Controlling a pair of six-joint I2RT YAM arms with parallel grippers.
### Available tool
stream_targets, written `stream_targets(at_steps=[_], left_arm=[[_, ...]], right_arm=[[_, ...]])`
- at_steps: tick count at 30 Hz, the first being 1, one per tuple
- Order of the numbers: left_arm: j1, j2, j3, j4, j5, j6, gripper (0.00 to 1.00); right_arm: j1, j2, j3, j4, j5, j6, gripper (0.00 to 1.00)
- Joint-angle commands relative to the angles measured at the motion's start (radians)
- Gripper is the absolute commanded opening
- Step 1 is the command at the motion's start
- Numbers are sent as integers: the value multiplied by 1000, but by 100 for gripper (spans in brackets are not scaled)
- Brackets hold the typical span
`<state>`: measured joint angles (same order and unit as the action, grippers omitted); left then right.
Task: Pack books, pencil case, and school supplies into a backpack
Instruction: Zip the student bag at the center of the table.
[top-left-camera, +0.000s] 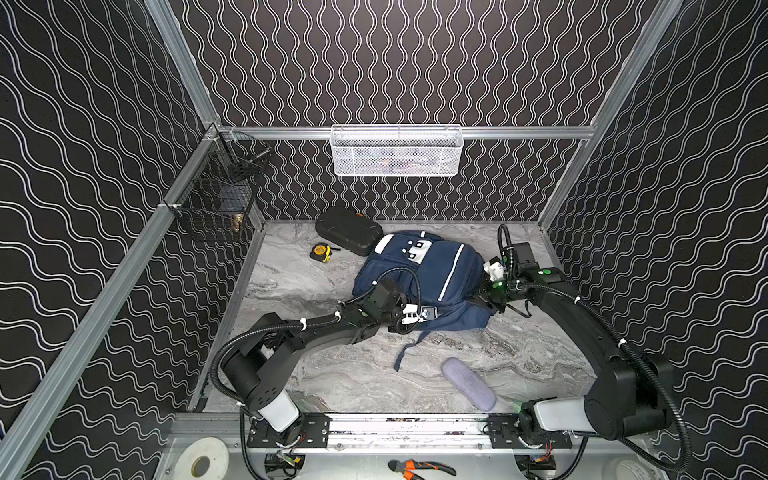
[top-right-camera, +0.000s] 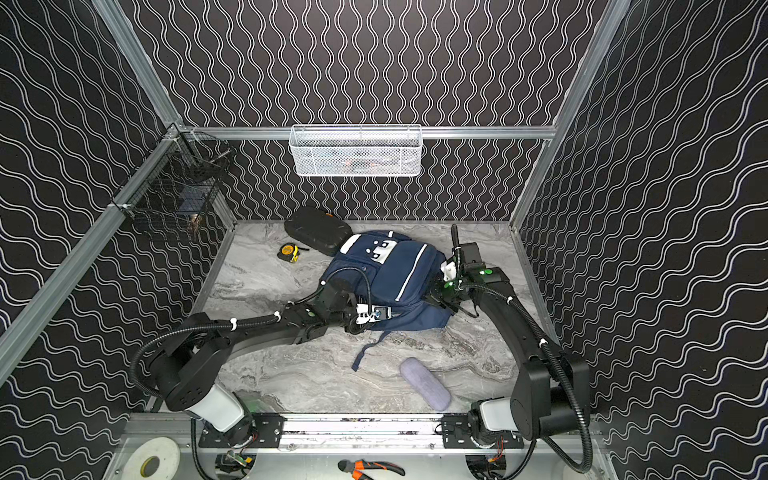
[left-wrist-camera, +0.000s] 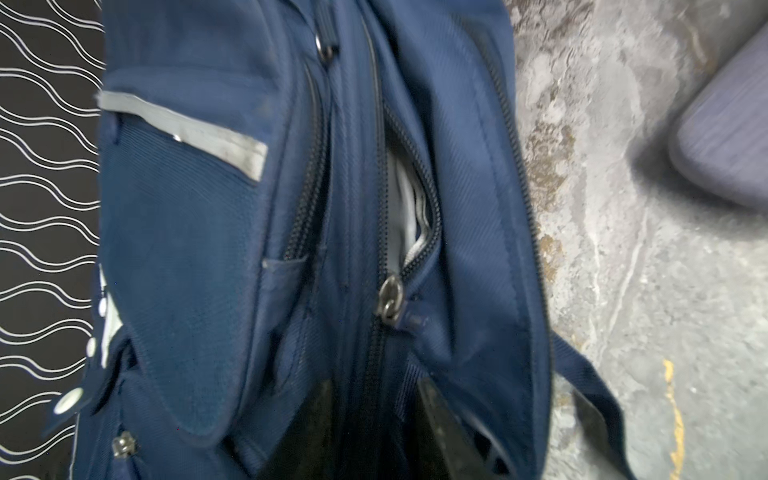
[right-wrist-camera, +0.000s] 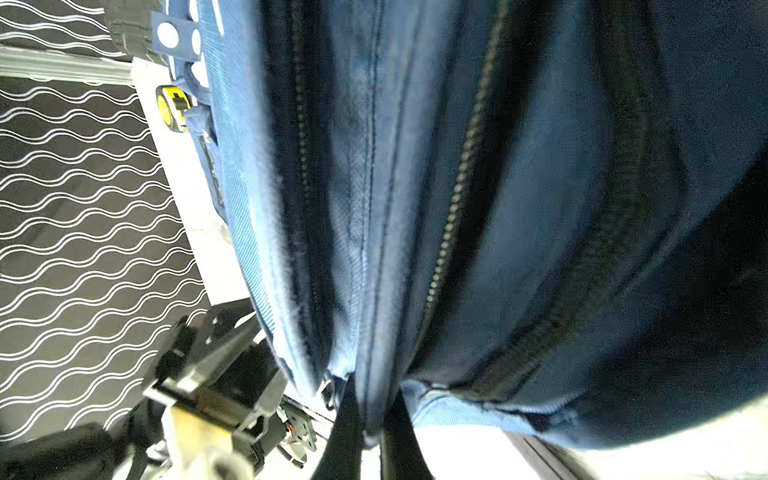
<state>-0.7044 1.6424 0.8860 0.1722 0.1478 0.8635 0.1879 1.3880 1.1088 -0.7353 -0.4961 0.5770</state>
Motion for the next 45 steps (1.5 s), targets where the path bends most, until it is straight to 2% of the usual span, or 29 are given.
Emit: stream_targets(at_steps=[1,7,9,11,12,14,15,16,17,18,20,22,25,29,32,35,38,45], left_arm=[[1,22,15,-11,-64,29,39],[1,50,41,4,-49,11,34],[1,58,50,3,-35,5,24],[2,62,63,-13,-26,-3,3],[2,62,70,-27,-22,-5,0],[3,54,90,-68,-6,-21,0],[6,47,102,-89,12,-34,0],[13,39,120,-125,37,-59,0],[21,35,147,-154,63,-96,0],[32,33,175,-189,82,-139,0],[64,47,262,-283,151,-270,0],[83,71,345,-373,206,-378,0],[91,109,443,-484,250,-499,0],[93,144,535,-582,375,-623,0],[94,155,560,-593,466,-701,0],[96,161,577,-584,520,-781,0],[95,163,579,-562,564,-829,0],[95,172,584,-540,592,-879,0]], right_arm=[[0,-4,19,-9,-59,-27,0],[0,-6,14,-13,-68,-34,0],[0,-4,16,-16,-68,-34,0],[0,-4,22,-18,-60,-37,0],[-2,-3,27,-19,-53,-41,0],[-4,9,57,-28,-15,-63,2],[-5,17,82,-37,8,-77,13],[-5,29,120,-55,40,-95,31],[-5,43,163,-73,77,-112,44],[-4,51,208,-93,105,-127,51],[12,63,295,-124,193,-156,58],[36,50,334,-120,268,-173,61],[94,-15,298,-45,345,-196,61],[205,-136,147,127,423,-223,54],[309,-222,8,275,488,-247,45],[391,-269,-101,390,574,-264,44],[428,-272,-176,441,656,-266,41],[445,-215,-225,500,722,-250,38]])
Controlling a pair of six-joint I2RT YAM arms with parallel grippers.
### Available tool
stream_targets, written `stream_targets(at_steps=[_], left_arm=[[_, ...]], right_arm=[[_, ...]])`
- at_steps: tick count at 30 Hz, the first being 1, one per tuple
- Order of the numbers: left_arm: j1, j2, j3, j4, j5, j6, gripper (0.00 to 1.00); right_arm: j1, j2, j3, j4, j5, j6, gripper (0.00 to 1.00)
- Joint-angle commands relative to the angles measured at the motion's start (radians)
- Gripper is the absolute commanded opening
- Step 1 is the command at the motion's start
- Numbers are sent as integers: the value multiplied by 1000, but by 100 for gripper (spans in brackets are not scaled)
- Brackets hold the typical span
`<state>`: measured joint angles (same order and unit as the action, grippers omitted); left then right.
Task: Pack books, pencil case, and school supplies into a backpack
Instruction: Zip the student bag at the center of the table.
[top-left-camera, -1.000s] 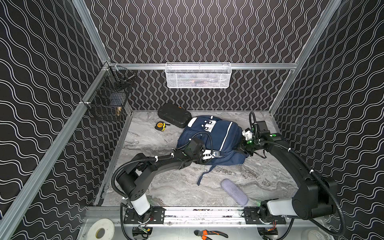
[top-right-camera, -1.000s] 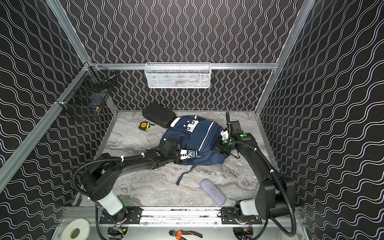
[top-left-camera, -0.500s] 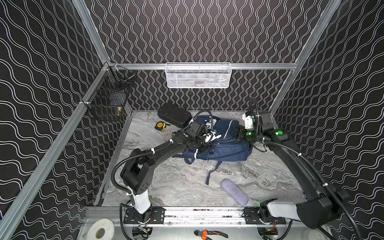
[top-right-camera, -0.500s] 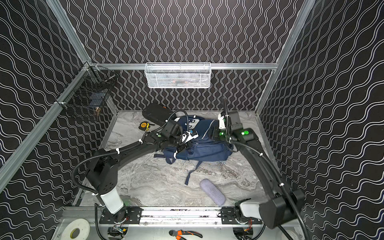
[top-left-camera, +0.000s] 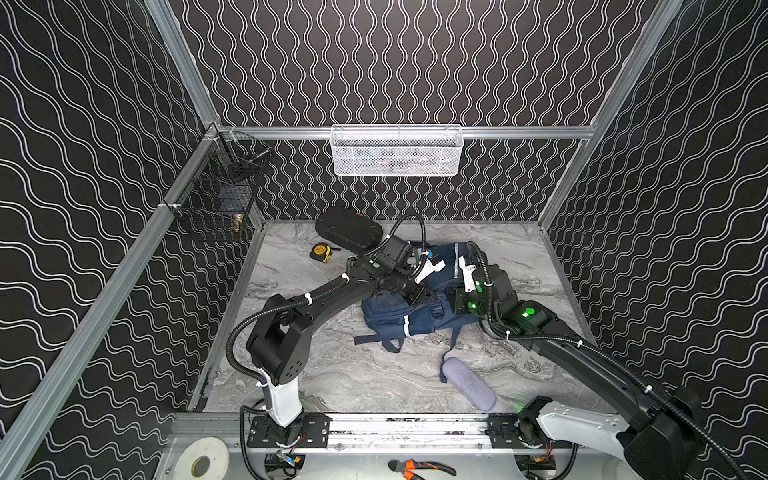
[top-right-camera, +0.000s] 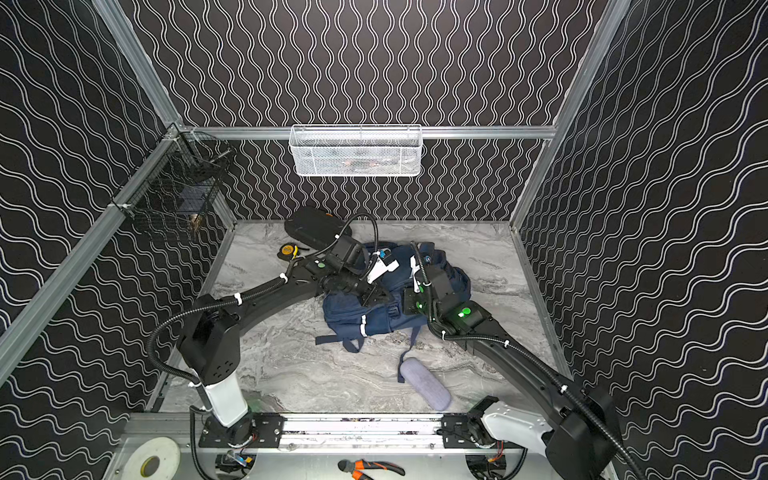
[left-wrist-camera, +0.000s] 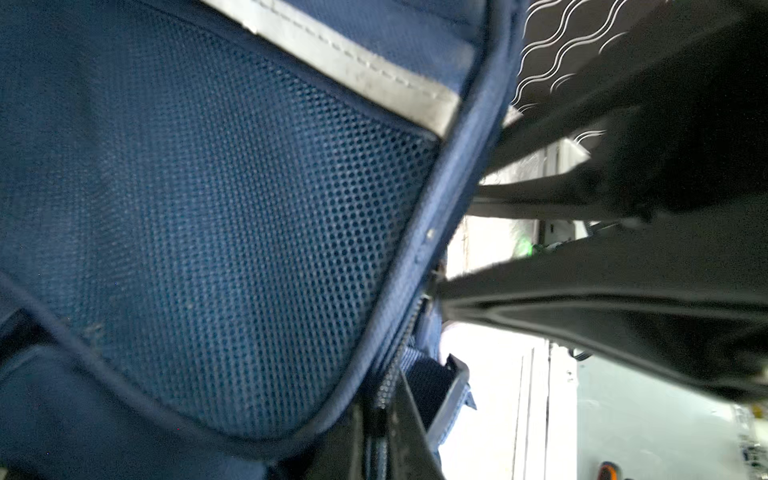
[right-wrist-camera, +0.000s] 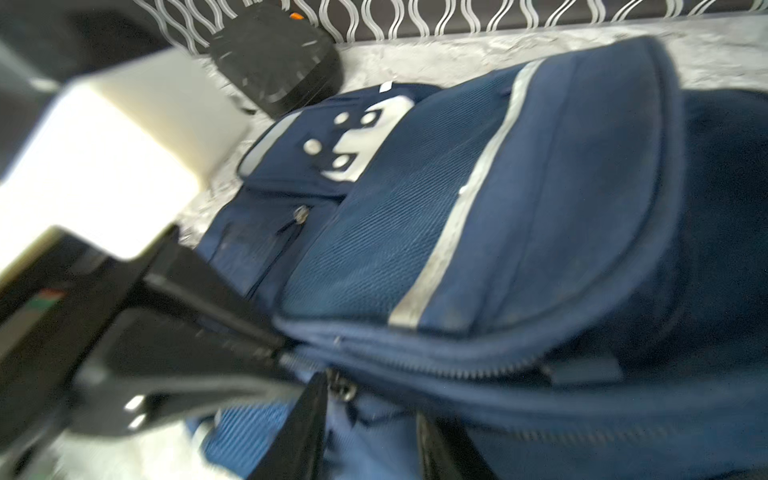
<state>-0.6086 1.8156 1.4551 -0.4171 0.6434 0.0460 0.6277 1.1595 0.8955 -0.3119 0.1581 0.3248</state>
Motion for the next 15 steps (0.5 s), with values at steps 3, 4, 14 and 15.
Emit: stream_targets(at_steps=[3,4,14,15], left_arm=[[0,-1,15,58,95,-70,0],[1,-1,16,63,93,-76,0],[0,7,13,118,127,-112,0],[0,6,10,117,122,-112,0]], right_arm=[[7,15,-33,106,34,5,38],[8,11,-43,115,15,5,39],[35,32,-85,105,57,33,41],[35,46,-77,85,79,36,38]])
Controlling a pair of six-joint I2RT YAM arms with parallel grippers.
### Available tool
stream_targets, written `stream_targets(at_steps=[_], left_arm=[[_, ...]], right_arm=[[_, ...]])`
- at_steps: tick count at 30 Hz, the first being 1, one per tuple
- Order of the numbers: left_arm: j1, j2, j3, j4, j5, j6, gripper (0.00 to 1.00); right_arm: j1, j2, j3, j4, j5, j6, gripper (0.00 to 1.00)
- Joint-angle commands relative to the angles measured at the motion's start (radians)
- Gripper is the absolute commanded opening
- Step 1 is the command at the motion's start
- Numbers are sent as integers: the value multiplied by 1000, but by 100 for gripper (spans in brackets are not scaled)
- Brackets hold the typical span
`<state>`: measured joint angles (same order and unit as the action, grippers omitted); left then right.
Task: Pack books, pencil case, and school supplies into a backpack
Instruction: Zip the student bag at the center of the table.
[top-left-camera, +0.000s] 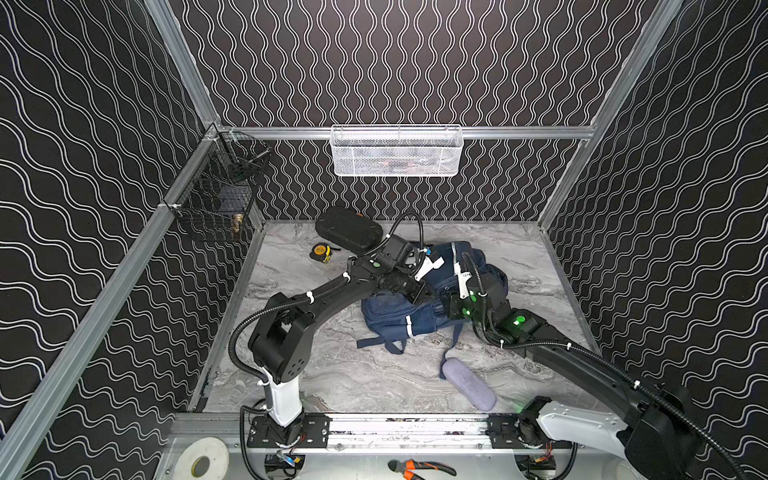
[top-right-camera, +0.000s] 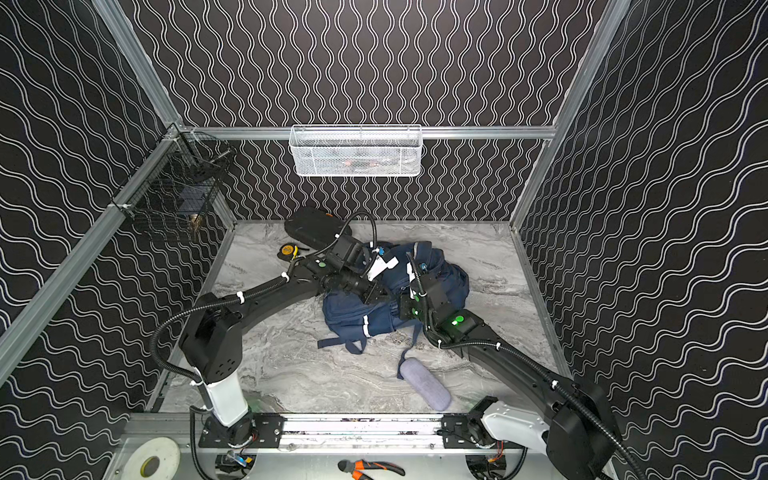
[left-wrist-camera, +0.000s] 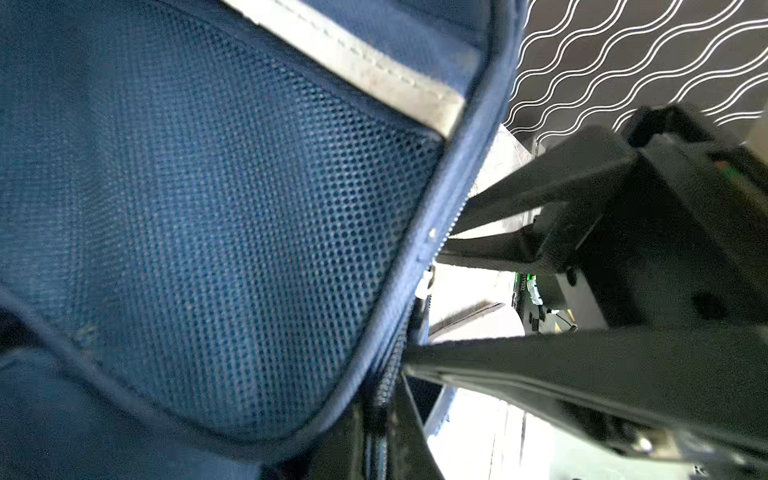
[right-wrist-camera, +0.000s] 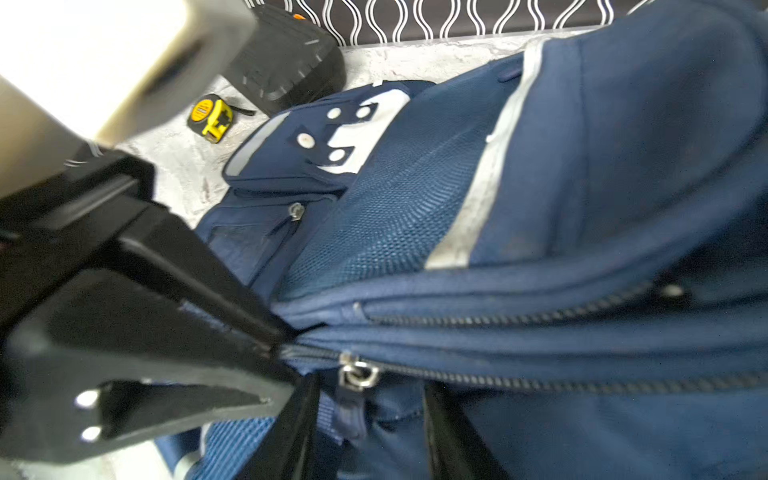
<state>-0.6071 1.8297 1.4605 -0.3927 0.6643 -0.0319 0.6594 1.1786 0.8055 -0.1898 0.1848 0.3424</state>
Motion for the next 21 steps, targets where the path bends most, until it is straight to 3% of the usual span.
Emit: stream_targets(at_steps=[1,6,14,16,21], left_arm=[[-1,-10,3,88,98,-31,0],[0,-12,-3,53,76,-5,0],[4,-12,-9,20,29,25,0],[5,-13,-13,16,25,34,0],[15,-18,-28,-9,-22,59,0]], right_arm=[[3,40,19,-48,70,18,34],[1,39,33,-95,145,45,13],[-16,-22,-3,-120,137,69,8],[-49,-33,-16,-123,85,68,0],[-137,-81,-52,-102,-60,66,0]])
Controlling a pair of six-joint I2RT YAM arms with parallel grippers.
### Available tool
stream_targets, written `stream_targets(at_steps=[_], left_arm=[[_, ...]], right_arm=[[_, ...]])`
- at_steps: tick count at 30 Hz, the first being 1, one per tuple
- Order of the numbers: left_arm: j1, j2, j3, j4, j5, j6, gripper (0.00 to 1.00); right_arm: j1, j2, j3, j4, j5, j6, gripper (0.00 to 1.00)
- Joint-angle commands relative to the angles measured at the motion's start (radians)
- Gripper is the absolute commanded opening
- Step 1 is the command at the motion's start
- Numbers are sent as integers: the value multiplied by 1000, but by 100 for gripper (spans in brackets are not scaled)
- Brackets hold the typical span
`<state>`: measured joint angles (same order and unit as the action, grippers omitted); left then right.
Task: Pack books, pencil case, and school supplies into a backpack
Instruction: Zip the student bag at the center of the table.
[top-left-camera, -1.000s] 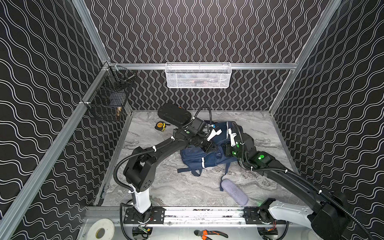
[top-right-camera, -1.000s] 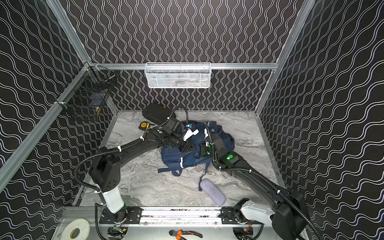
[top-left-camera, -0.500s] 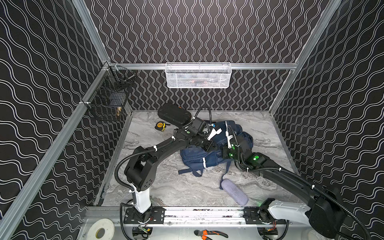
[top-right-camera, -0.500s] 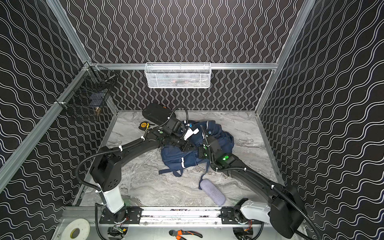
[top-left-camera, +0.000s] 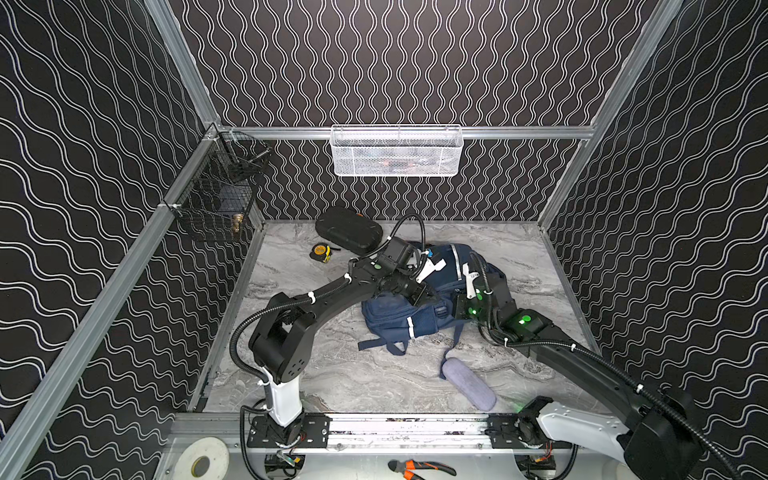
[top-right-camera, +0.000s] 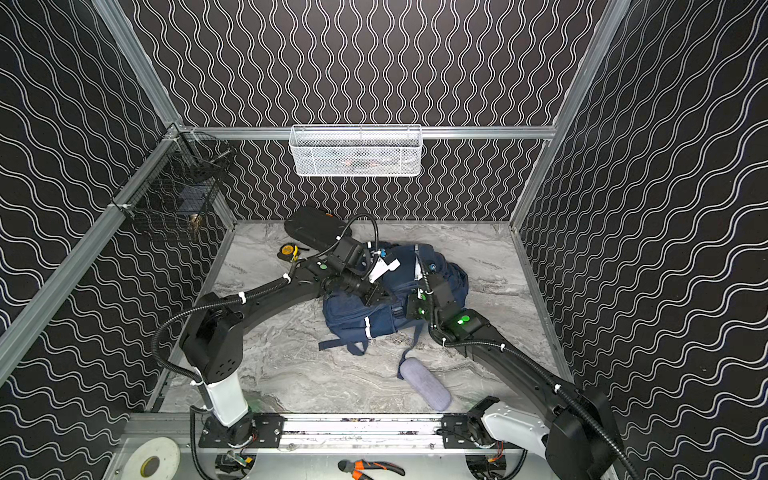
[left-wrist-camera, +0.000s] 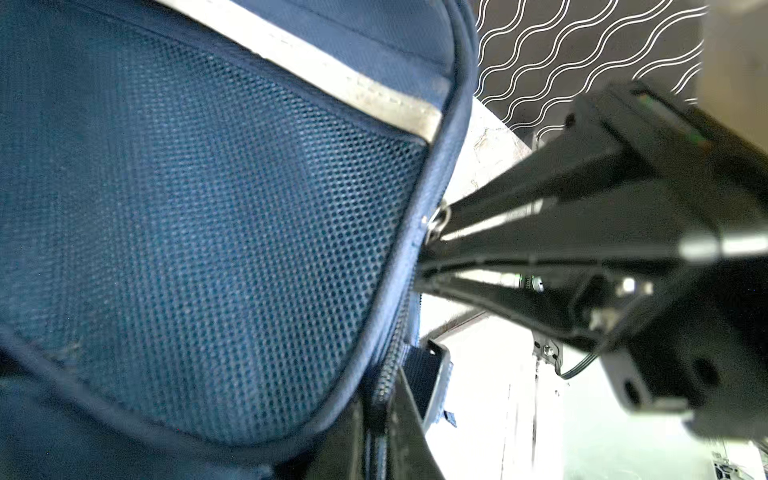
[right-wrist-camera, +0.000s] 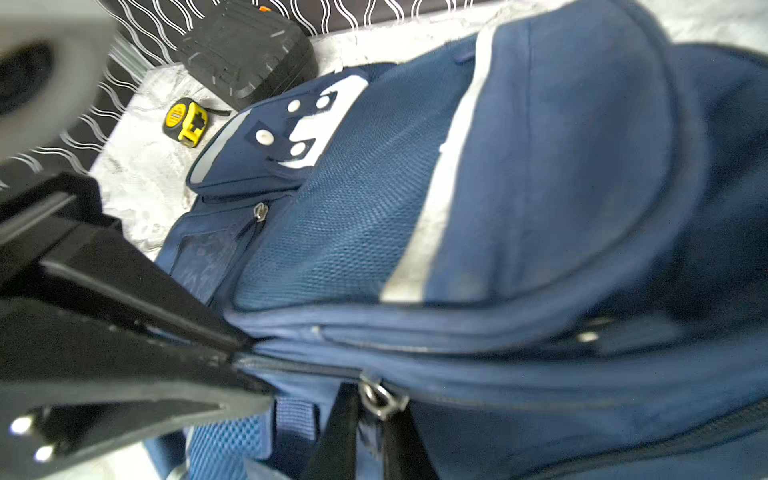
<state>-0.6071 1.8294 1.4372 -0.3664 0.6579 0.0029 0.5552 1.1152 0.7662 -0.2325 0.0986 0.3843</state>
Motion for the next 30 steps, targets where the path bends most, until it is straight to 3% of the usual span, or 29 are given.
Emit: stream_targets(at_steps=[1,10,16,20,21,23,27,30], left_arm=[[16,-20,-9,-40,-29,30,0],[64,-97,-100,-7,-128,70,0],[72,-154,-167,-5,-225,145,0],[72,-207,-221,-9,-289,211,0],[72,-225,-233,-8,-290,229,9],[72,-262,-247,-4,-263,256,37],[67,-336,-262,60,-157,262,77],[48,-339,-249,113,-85,253,78]], right_arm=[[-48,-26,-16,-62,9,26,0],[-169,-80,-34,-112,-71,38,0],[-179,-98,-34,-138,-91,36,0],[-178,-105,-28,-127,-227,-7,0],[-174,-106,-32,-112,-275,-17,0],[-162,-111,-45,-83,-349,-32,0],[-141,-106,-65,-51,-413,-64,0],[-137,-94,-63,-29,-457,-87,0]])
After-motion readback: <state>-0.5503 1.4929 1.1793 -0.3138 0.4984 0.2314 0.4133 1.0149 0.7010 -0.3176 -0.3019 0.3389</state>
